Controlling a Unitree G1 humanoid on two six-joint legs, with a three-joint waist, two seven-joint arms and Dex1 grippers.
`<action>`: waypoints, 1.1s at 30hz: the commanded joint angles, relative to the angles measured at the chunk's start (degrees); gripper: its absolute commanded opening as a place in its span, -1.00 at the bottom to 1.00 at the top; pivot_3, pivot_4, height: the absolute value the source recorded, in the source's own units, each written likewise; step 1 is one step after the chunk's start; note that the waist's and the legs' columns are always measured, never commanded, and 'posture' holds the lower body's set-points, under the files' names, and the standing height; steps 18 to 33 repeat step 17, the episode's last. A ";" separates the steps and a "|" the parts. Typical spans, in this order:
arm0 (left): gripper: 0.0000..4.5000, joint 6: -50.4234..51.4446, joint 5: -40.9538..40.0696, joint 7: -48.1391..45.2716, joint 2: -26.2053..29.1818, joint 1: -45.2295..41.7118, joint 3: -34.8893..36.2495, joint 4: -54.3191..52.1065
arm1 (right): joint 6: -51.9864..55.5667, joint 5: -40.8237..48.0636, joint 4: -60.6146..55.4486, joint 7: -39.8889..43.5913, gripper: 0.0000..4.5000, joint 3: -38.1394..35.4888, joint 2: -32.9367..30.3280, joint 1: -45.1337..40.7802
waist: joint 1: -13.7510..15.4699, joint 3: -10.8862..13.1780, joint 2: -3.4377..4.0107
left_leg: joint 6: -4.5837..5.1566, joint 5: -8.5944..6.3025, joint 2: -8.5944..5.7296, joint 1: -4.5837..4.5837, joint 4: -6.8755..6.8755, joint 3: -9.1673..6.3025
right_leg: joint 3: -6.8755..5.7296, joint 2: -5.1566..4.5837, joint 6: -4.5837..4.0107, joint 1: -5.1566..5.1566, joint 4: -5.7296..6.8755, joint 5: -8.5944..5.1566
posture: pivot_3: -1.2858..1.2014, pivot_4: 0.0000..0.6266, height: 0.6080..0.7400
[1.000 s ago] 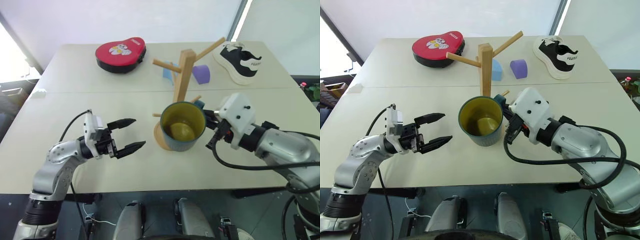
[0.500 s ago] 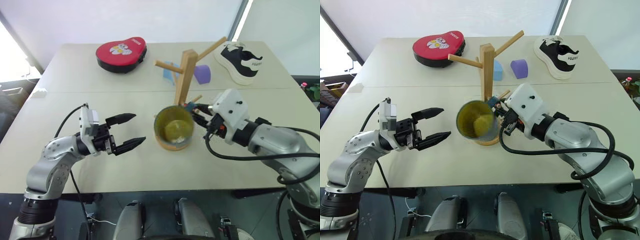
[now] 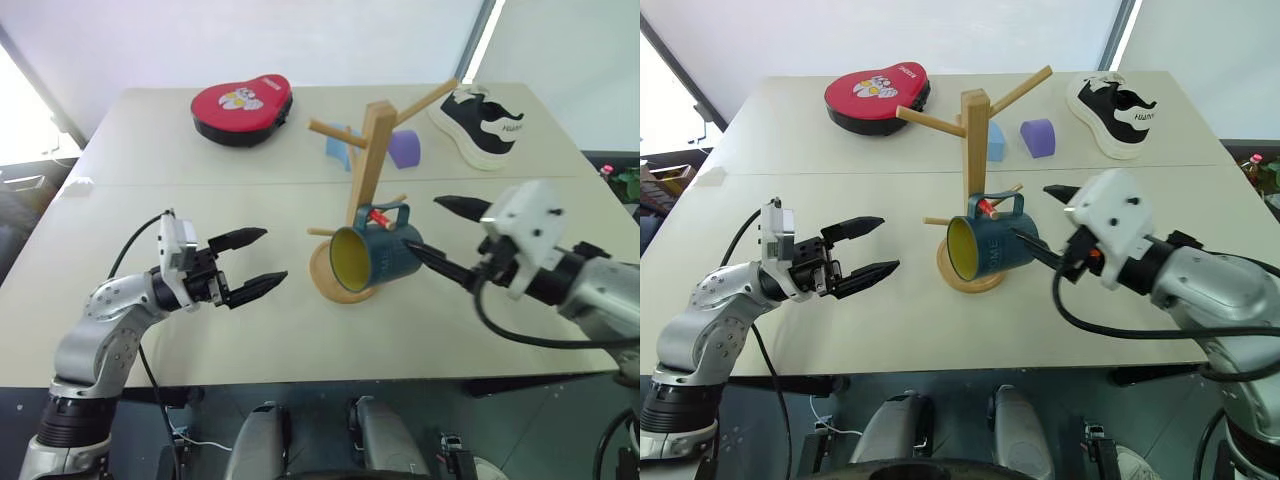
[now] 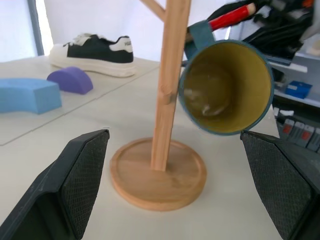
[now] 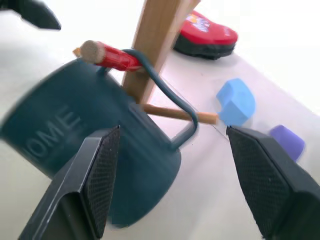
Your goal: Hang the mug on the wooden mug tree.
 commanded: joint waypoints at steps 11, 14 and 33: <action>1.00 -6.95 11.99 16.75 -6.33 2.88 4.62 12.01 | -27.69 -8.85 25.99 -0.22 0.55 -4.02 18.98 12.60 | -0.21 -0.08 -0.09 | 0.00 0.00 0.00 0.32 0.09 0.14 | 0.17 -0.01 -0.01 0.23 0.15 0.00 | 0.03 -0.52 0.92; 1.00 -8.02 12.66 18.44 -7.64 3.72 5.48 13.13 | -32.10 -10.85 30.75 0.44 0.55 -1.95 20.02 12.37 | -0.10 -0.08 -0.09 | 0.00 0.00 0.00 0.45 0.09 0.16 | 0.19 -0.02 0.00 0.24 0.34 0.00 | 0.03 -0.52 0.92; 1.00 -8.38 12.24 18.50 -8.18 4.74 6.07 12.81 | -34.14 -11.28 32.69 1.02 0.55 -0.32 20.12 12.29 | -0.10 -0.08 -0.08 | 0.00 0.00 -0.01 0.63 0.09 0.20 | 0.24 -0.05 -0.04 0.34 0.48 -0.02 | 0.03 -0.52 0.92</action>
